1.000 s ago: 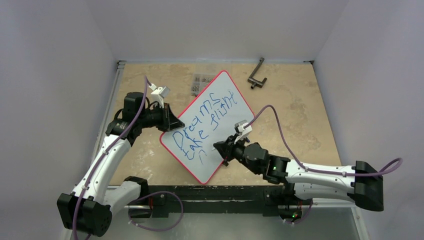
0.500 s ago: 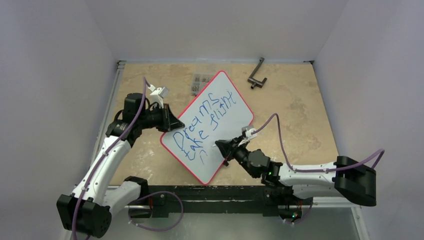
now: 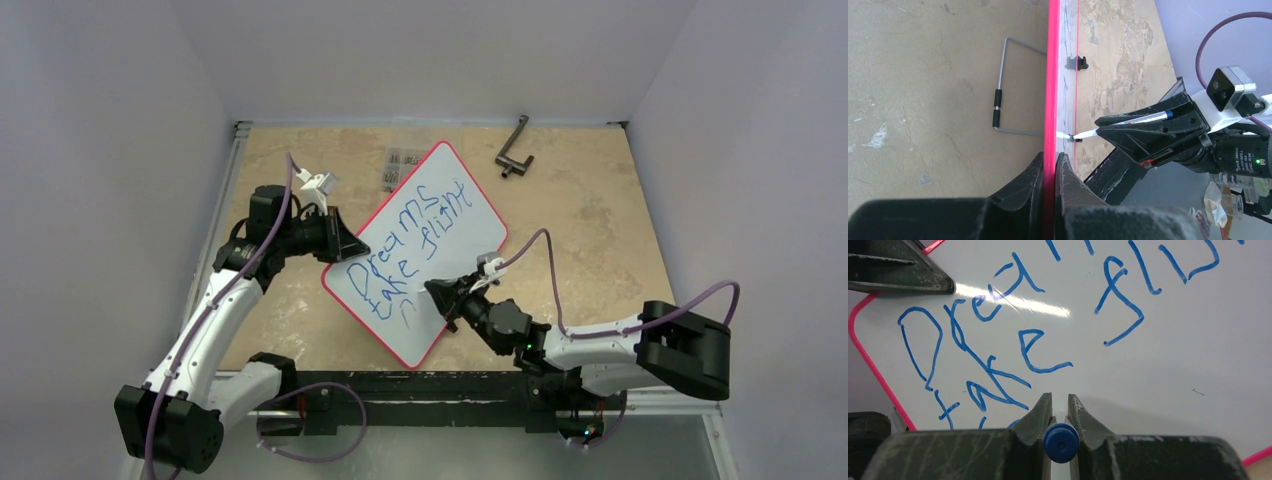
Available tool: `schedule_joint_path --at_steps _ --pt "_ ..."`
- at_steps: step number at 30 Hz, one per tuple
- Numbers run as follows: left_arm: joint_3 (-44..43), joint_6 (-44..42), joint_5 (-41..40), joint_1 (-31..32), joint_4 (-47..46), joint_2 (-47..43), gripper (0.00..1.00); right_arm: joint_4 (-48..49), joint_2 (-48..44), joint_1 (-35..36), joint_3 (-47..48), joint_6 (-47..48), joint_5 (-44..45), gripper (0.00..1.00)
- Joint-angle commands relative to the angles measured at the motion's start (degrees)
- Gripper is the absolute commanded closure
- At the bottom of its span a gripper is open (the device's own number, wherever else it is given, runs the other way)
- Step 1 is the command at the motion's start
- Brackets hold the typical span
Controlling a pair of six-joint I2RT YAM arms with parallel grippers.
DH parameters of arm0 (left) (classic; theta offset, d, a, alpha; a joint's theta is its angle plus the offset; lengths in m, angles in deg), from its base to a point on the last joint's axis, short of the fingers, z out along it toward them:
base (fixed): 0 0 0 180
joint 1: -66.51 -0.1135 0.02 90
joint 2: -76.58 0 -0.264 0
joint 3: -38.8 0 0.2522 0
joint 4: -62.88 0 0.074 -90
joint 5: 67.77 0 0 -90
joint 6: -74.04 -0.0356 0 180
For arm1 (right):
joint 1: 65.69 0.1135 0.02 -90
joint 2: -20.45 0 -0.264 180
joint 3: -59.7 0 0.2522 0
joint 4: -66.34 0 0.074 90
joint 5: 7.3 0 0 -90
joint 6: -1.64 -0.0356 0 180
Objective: Write a sentence on the whiteboard
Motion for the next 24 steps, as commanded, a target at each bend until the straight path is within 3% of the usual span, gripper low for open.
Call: schedule_joint_path --at_steps 1,24 --pt "0.82 -3.96 -8.23 -0.78 -0.11 0.75 1.00 3.58 1.20 -0.15 2.37 0.31 1.13 1.00" --pt "0.76 -4.09 -7.73 -1.04 -0.14 1.11 1.00 -4.06 -1.18 -0.14 -1.43 -2.93 3.11 1.00"
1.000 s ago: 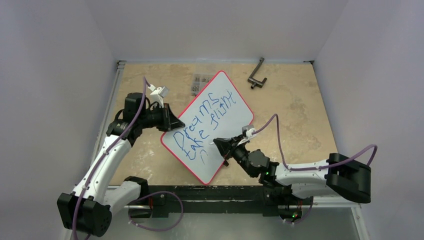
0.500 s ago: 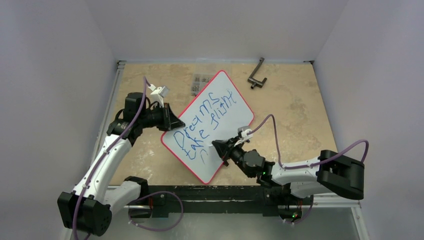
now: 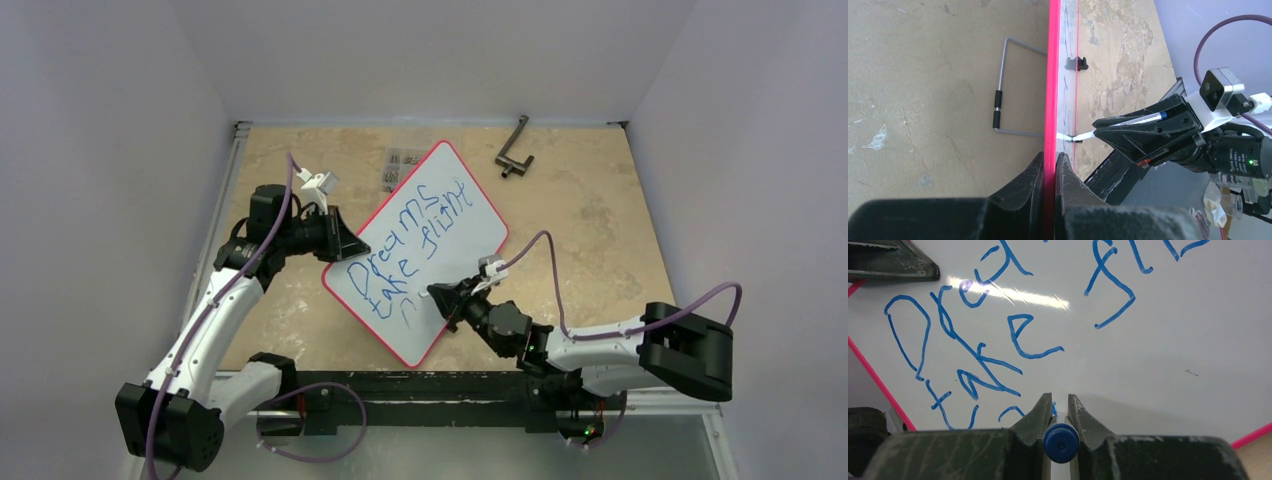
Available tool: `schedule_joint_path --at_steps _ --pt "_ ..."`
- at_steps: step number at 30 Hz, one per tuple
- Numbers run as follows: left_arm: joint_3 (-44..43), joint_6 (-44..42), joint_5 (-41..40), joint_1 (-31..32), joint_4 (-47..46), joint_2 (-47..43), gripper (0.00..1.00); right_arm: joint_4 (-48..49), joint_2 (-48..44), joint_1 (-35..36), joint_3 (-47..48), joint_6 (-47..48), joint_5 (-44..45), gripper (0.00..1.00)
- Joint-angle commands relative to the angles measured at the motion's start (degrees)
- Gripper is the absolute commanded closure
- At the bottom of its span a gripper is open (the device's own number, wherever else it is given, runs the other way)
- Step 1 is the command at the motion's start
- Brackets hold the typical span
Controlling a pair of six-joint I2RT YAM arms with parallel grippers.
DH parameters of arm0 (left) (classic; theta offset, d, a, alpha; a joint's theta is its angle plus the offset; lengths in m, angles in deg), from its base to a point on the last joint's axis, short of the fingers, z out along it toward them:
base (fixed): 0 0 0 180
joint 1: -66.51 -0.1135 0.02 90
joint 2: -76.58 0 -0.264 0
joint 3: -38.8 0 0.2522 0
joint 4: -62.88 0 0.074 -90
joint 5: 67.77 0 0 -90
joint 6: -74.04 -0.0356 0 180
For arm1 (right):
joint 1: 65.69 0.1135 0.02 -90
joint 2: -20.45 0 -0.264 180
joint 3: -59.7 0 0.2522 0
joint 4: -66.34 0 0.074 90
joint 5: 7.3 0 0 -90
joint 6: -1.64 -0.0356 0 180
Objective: Write a sentence on the whiteboard
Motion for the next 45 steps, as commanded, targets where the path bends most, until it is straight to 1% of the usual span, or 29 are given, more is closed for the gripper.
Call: schedule_joint_path --at_steps 1,10,20,35,45 --pt "0.77 -4.11 -7.97 -0.91 0.27 0.69 1.00 -2.21 -1.51 -0.15 -0.52 -0.22 3.47 1.00" --pt "0.77 -4.20 -7.54 -0.91 0.10 0.86 1.00 -5.43 -0.90 -0.23 4.05 2.65 8.04 1.00" --pt "0.77 -4.32 -7.44 -0.91 0.25 0.75 1.00 -5.21 1.89 -0.18 8.77 5.44 6.16 1.00" --pt "0.68 -4.56 -7.53 -1.00 0.43 0.64 1.00 -5.28 1.93 -0.15 4.43 0.34 -0.12 1.00" --pt "0.59 -4.56 -7.53 -1.00 0.41 0.65 1.00 -10.00 0.38 -0.15 3.29 -1.63 1.11 1.00"
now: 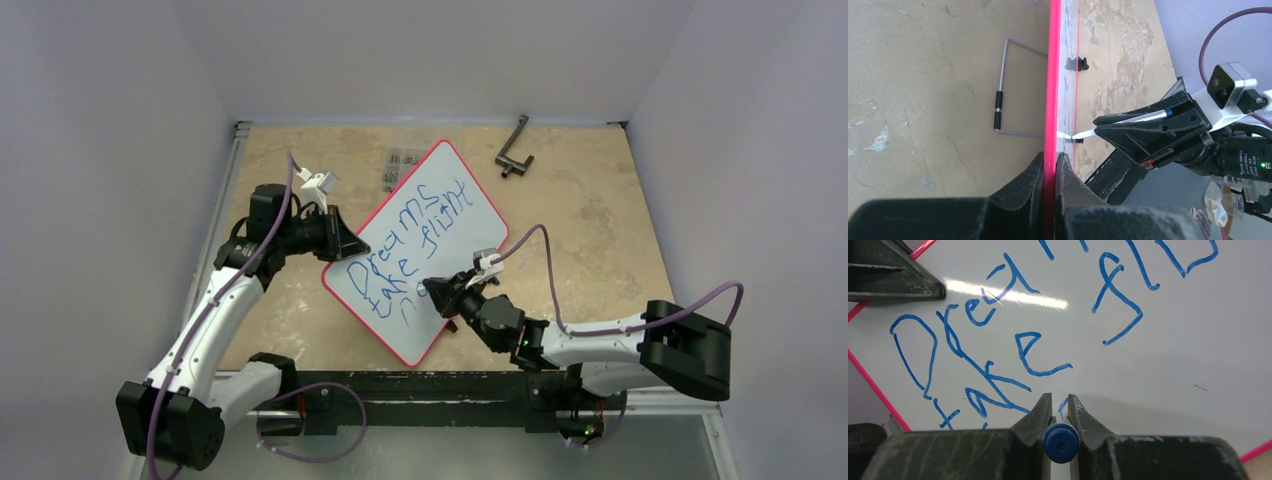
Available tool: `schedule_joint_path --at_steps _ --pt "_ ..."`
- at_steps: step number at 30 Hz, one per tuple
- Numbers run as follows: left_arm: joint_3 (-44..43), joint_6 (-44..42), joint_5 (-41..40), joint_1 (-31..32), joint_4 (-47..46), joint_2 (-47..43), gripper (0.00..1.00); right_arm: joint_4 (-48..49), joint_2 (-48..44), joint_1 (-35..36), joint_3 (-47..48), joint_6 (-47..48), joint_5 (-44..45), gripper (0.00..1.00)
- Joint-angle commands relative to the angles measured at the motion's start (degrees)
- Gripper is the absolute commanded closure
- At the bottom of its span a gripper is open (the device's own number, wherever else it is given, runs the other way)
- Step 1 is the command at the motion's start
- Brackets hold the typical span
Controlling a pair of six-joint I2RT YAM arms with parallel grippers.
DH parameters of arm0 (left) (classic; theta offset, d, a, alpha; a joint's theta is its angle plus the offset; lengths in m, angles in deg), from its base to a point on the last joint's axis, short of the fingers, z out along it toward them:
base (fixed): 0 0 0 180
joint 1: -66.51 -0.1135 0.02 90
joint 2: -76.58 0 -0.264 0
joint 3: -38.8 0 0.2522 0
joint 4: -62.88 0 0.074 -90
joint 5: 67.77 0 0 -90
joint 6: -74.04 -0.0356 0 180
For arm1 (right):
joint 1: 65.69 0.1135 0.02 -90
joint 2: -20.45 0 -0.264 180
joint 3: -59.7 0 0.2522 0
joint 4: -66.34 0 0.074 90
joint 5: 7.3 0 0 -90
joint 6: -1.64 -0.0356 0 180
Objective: Write a sentence on the whiteboard
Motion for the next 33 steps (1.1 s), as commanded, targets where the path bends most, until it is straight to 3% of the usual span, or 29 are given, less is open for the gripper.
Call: schedule_joint_path --at_steps 1,14,22,33 --pt "0.58 -4.10 -7.94 -0.69 0.71 0.29 1.00 -6.40 -0.73 0.09 -1.12 -1.64 0.12 1.00" --pt "0.55 -4.18 -7.86 -0.69 0.70 0.36 1.00 -9.50 -14.01 0.09 -0.08 3.68 3.00 1.00" --pt "0.55 -4.34 -7.81 -0.69 0.63 0.39 1.00 -10.02 -7.64 -1.05 4.80 6.25 6.21 1.00" --pt "0.55 -4.45 -7.44 -0.69 0.63 0.61 1.00 -4.80 -4.26 -5.78 4.09 5.23 2.52 1.00"
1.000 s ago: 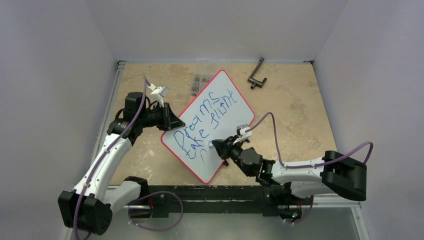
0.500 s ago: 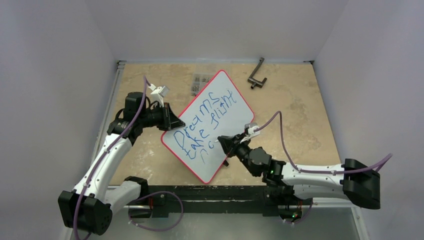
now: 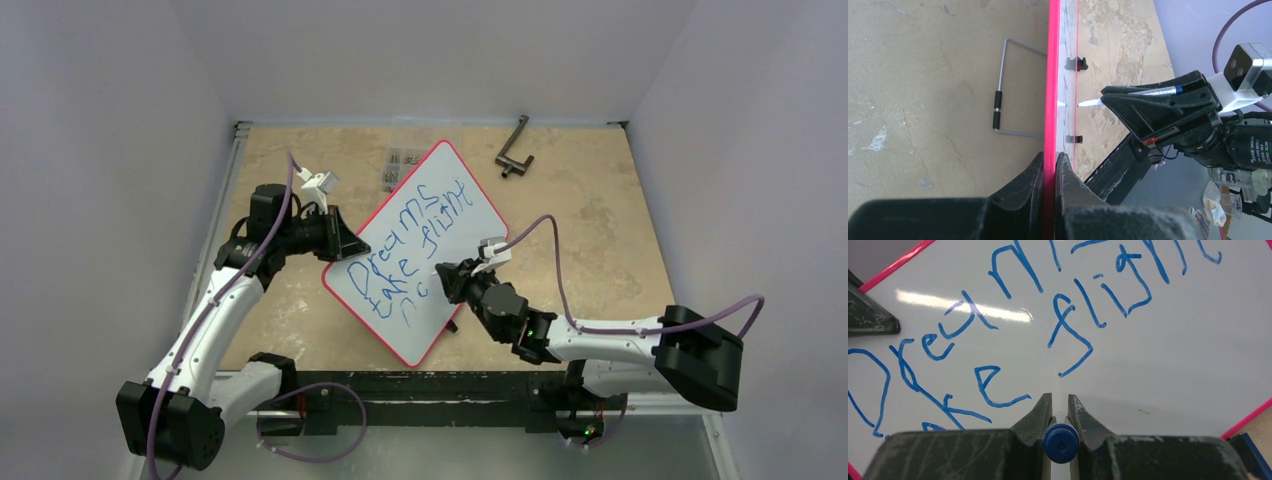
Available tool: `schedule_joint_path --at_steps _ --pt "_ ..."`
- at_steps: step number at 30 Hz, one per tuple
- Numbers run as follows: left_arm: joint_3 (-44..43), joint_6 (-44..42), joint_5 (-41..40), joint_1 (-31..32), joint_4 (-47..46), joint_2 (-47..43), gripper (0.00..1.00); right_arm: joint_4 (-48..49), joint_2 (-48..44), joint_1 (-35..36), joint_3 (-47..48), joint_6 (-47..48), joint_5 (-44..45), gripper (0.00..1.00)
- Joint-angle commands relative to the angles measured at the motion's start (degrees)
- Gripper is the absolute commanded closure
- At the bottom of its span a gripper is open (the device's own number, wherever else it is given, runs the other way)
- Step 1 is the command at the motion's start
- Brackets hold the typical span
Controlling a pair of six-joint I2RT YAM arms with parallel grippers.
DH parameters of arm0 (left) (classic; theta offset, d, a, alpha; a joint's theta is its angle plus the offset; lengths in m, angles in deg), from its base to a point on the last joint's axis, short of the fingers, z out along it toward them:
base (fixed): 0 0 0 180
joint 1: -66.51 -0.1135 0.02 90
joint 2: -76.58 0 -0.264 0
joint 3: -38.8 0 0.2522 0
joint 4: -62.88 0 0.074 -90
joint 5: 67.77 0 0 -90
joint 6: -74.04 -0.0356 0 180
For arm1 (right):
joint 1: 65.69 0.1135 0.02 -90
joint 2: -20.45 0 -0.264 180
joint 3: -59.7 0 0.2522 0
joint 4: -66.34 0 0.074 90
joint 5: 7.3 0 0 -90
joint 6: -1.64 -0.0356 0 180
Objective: Write a sentence on the whiteboard
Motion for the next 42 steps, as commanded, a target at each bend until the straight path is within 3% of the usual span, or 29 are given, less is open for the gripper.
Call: schedule_joint_path --at_steps 1,17,42 --pt "0.55 -4.71 -7.44 -0.72 0.62 0.53 1.00 5.10 0.29 -2.54 1.10 0.01 -1.17 1.00" --pt "0.55 -4.80 -7.24 -0.72 0.56 0.67 1.00 13.03 3.43 -4.08 -2.14 -0.47 -7.50 1.00" --pt "0.46 -4.98 -7.24 -0.72 0.64 0.49 1.00 6.57 3.31 -4.13 -6.65 -6.16 -3.01 1.00"
